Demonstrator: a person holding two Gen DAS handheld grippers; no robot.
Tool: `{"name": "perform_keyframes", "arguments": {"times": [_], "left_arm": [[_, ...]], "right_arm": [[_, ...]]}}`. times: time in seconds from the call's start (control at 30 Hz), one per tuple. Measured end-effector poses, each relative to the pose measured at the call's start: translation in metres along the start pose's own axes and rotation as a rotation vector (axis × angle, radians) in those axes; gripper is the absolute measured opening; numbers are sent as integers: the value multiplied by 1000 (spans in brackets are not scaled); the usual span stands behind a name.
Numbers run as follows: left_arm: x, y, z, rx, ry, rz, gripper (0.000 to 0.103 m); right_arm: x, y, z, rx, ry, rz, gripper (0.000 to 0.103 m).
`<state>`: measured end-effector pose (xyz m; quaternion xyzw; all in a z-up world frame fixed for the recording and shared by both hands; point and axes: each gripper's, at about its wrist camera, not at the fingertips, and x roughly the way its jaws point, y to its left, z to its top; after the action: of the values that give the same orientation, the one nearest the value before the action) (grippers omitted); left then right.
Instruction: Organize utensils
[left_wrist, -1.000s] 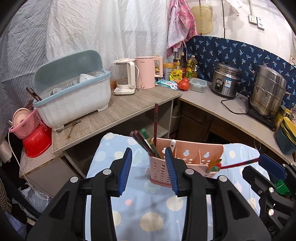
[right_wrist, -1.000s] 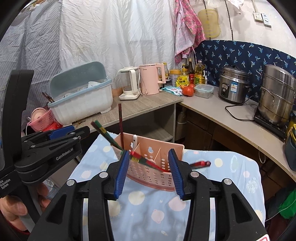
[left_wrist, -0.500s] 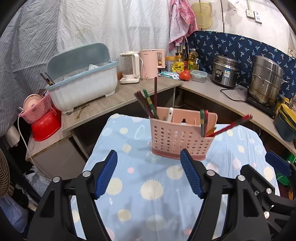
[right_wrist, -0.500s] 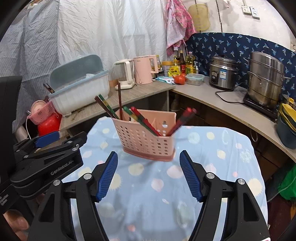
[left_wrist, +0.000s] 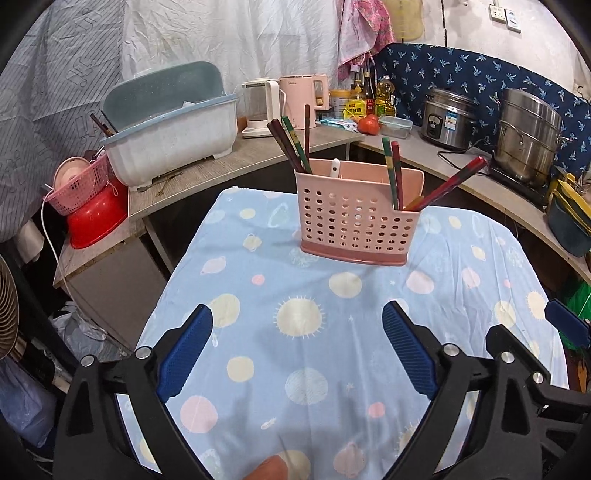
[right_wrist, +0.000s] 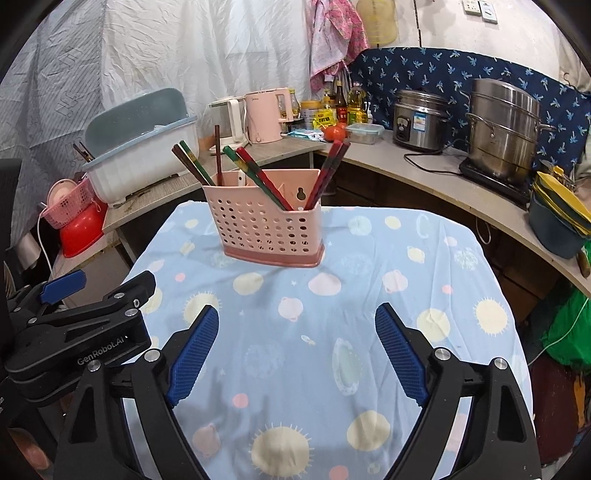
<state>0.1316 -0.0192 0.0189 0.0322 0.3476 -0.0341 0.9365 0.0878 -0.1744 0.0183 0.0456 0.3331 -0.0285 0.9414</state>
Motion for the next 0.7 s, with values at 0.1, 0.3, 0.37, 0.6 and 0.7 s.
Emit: {"name": "perform_keyframes", "arguments": {"times": [0.1, 0.3, 0.37, 0.6, 0.7], "left_arm": [[-1, -1, -3, 3, 1, 4, 90], [-1, 0, -3, 8, 9, -5, 92], [-1, 0, -4, 9, 8, -5, 92], [-2, -1, -6, 8, 17, 17, 92], [-2, 0, -7, -4, 17, 29, 92]], "right_arm": [[-1, 0, -4, -2, -1, -7, 84], [-1, 0, -8, 4, 3, -17, 84], [-1, 0, -9, 3, 3, -22, 84], [1, 1, -10, 3, 15, -23, 84], [1, 1, -10, 5, 15, -22, 84]]}}
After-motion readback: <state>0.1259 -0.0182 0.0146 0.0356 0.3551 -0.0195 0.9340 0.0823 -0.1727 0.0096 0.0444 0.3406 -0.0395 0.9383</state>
